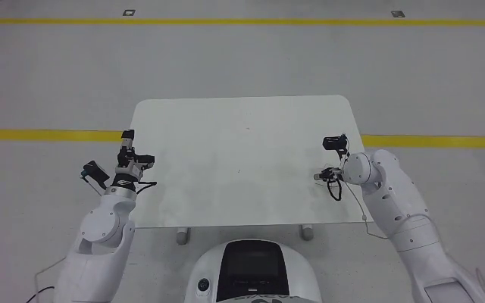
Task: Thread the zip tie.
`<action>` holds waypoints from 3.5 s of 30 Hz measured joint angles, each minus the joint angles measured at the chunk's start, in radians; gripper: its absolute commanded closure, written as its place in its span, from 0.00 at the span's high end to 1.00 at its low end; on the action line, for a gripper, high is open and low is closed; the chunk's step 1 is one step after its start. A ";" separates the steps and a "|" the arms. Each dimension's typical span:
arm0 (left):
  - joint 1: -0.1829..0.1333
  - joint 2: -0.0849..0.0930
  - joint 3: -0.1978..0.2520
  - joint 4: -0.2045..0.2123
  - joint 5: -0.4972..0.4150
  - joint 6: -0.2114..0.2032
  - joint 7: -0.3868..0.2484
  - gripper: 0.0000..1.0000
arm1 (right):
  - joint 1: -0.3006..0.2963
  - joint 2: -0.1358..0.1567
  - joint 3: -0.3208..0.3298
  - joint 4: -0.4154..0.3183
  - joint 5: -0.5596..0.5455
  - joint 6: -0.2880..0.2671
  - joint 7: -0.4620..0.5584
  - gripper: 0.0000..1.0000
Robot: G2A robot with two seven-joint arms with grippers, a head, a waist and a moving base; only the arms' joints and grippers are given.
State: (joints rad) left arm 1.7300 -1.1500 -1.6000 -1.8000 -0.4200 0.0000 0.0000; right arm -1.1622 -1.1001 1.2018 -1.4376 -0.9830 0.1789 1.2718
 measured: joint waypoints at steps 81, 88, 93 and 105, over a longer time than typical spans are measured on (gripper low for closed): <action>0.000 0.000 0.000 0.000 0.000 0.000 0.000 1.00 | 0.088 -0.058 -0.105 0.232 -0.074 0.123 -0.095 0.17; 0.000 0.000 0.000 0.000 0.000 0.000 0.000 1.00 | 0.100 -0.065 -0.110 0.259 -0.073 0.118 -0.100 0.17; 0.000 0.000 0.000 0.000 0.000 0.000 0.000 1.00 | 0.105 -0.068 -0.111 0.268 -0.074 0.117 -0.102 0.11; 0.000 0.000 0.000 0.000 0.000 0.000 0.000 1.00 | 0.105 -0.073 -0.106 0.274 -0.085 0.114 -0.102 0.11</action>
State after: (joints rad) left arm 1.7300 -1.1500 -1.6000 -1.8000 -0.4200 0.0000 0.0000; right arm -1.0571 -1.1734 1.0956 -1.1641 -1.0683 0.2924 1.1696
